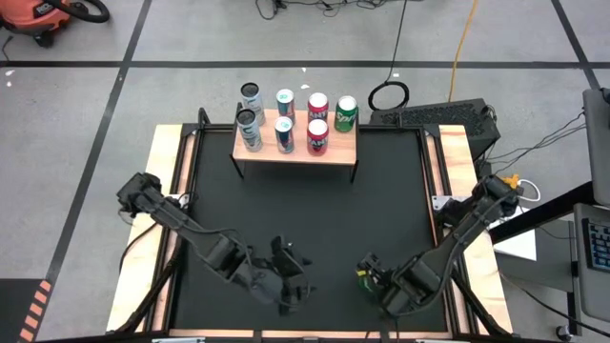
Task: Place canned beverage on shelf
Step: Put the green soda can, aligned with the other green soda can on the shelf
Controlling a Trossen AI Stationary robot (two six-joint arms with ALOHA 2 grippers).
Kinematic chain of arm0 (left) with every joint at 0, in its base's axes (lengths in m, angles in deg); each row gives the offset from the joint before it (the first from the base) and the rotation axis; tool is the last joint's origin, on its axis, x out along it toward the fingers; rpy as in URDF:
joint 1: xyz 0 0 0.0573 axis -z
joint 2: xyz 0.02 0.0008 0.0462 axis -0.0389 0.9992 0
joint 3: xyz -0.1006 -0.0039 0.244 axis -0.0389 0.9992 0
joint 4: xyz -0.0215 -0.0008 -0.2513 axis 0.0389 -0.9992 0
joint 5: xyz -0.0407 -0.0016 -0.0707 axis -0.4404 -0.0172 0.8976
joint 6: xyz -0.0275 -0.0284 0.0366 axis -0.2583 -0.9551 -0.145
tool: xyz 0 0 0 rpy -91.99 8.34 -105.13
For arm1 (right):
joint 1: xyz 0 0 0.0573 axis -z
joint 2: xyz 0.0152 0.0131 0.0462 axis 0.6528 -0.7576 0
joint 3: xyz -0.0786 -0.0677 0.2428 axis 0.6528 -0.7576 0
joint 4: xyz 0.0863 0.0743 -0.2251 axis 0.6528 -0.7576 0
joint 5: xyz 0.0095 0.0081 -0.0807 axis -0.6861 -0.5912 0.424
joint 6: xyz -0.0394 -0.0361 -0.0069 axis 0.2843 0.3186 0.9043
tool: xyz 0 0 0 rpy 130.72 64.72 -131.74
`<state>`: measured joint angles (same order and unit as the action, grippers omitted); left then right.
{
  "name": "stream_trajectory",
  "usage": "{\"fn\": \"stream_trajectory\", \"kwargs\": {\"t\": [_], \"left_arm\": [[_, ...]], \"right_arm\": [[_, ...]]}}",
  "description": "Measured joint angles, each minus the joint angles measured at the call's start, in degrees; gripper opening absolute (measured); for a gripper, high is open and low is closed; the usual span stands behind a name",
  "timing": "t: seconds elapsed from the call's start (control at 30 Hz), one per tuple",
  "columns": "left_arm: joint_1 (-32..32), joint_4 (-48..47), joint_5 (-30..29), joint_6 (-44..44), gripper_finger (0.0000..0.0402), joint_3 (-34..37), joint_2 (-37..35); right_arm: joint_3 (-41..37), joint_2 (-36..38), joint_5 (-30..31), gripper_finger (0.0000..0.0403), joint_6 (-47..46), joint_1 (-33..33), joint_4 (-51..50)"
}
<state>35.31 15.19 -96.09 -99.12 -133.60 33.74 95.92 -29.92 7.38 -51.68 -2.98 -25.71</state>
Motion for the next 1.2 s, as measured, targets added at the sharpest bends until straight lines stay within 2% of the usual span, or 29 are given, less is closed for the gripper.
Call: {"fn": "stream_trajectory", "kwargs": {"t": [0.17, 0.5, 0.83, 1.2], "left_arm": [[-1.9, 0.1, 2.7, 0.6, 0.0299, 0.0, 1.2], [-2.7, 1.1, 2.7, 0.5, 0.0299, 0.0, 1.3], [-2.7, 0.6, 2.6, 0.4, 0.0299, 0.0, 1.3], [-2.7, 0.5, 4.0, 0.3, 0.0299, 0.0, 1.3]], "right_arm": [[-0.8, 0.1, -1.2, 0.0294, 5.8, 2.8, 3.1], [-4.4, 0.0, -6.2, 0.0294, 16.4, 7.1, 8.8], [-7.8, 0.0, -9.0, 0.0294, 16.8, 8.8, 10.7], [-10.6, 0.2, -9.4, 0.0295, 22.9, 8.9, 11.2]]}}
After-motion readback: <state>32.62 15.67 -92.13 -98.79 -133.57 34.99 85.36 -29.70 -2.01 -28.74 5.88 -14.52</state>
